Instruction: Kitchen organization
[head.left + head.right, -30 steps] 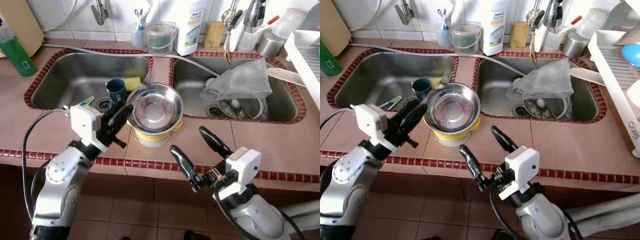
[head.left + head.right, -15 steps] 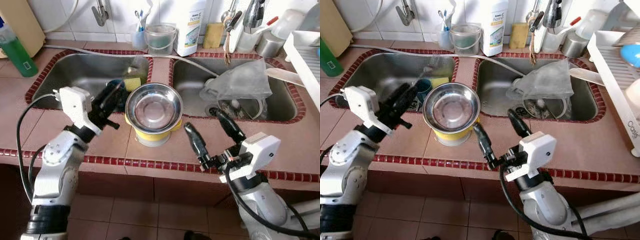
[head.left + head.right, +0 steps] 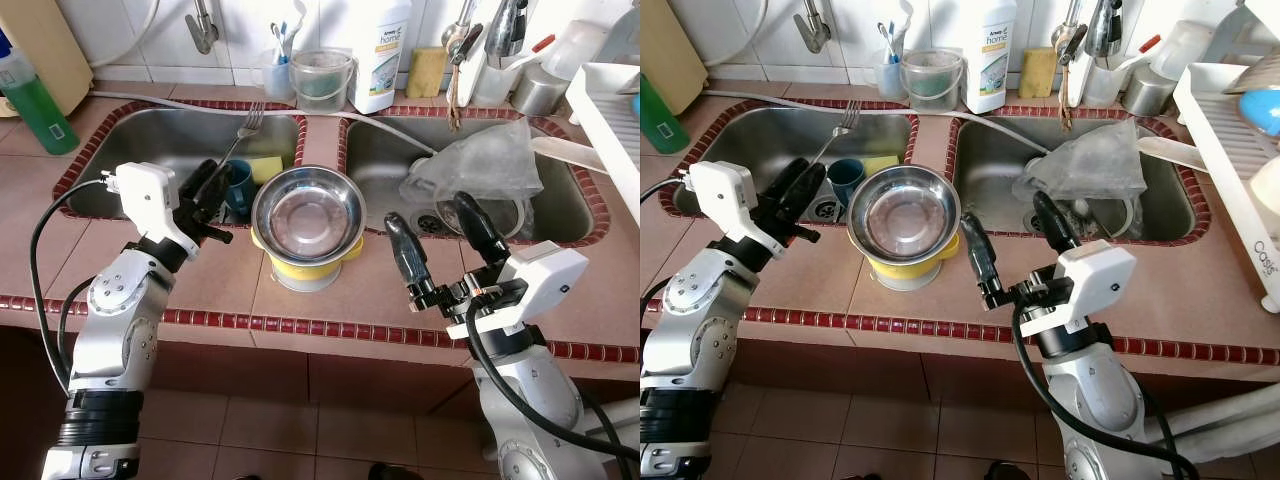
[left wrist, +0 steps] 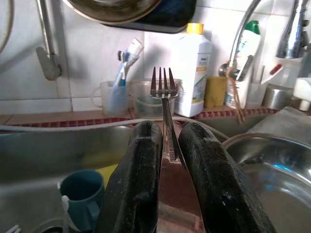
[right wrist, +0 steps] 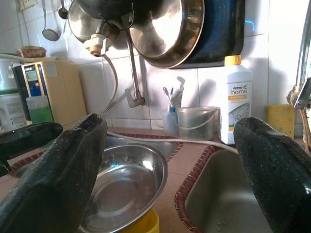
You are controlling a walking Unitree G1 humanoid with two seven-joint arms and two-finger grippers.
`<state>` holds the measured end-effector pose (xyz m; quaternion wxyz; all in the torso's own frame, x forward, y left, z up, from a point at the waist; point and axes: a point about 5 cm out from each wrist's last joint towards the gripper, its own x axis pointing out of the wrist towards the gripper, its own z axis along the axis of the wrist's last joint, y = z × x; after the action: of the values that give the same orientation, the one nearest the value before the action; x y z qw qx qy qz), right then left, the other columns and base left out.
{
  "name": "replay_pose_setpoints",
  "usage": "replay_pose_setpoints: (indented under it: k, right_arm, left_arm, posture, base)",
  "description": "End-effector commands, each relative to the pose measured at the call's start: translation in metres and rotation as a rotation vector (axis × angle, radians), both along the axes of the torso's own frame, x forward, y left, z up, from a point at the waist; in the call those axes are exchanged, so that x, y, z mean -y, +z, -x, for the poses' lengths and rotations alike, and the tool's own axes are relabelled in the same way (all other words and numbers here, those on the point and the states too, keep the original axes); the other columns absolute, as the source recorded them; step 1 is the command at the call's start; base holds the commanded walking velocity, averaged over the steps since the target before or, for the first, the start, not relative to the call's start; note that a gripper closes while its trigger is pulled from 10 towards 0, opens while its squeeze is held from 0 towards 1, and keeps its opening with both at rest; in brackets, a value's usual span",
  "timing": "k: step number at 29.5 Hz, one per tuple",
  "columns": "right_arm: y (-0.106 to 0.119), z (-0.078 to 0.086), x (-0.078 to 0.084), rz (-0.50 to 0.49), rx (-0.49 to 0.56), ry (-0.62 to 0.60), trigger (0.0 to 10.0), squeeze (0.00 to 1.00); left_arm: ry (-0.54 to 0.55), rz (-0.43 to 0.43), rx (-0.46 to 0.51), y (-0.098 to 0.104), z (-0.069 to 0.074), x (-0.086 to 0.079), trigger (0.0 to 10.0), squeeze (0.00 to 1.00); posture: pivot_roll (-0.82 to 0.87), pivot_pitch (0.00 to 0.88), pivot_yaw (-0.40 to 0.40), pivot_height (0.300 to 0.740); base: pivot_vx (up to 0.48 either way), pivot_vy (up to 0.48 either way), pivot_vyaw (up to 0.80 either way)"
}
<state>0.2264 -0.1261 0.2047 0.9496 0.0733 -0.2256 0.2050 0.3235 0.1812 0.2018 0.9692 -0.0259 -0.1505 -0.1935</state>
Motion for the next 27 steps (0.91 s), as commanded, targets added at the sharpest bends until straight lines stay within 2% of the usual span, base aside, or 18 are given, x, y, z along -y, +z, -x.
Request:
replay_pose_setpoints:
  k: [1,23,27]
  right_arm:
    - [0.0019,0.0000,-0.0002,-0.005,0.005,0.001,10.0,0.00]
    - [0.0007,0.0015,-0.0021,-0.014,-0.009,0.026,10.0,0.00]
    - [0.0011,0.0023,-0.0032,-0.012,-0.009,0.037,10.0,0.00]
  left_arm:
    - [0.016,-0.019,0.004,0.0034,-0.0030,-0.0023,10.0,0.00]
    - [0.025,-0.018,-0.015,0.0005,-0.0067,-0.0028,10.0,0.00]
    - [0.029,-0.018,-0.016,-0.0001,-0.0066,-0.0031,10.0,0.00]
  posture:
    - [-0.14,0.143,0.058,0.740]
    - [-0.14,0.136,0.050,0.740]
    - [-0.14,0.134,0.046,0.740]
  base:
    - [0.000,0.000,0.00]
    - [0.000,0.000,0.00]
    - [0.250,0.000,0.00]
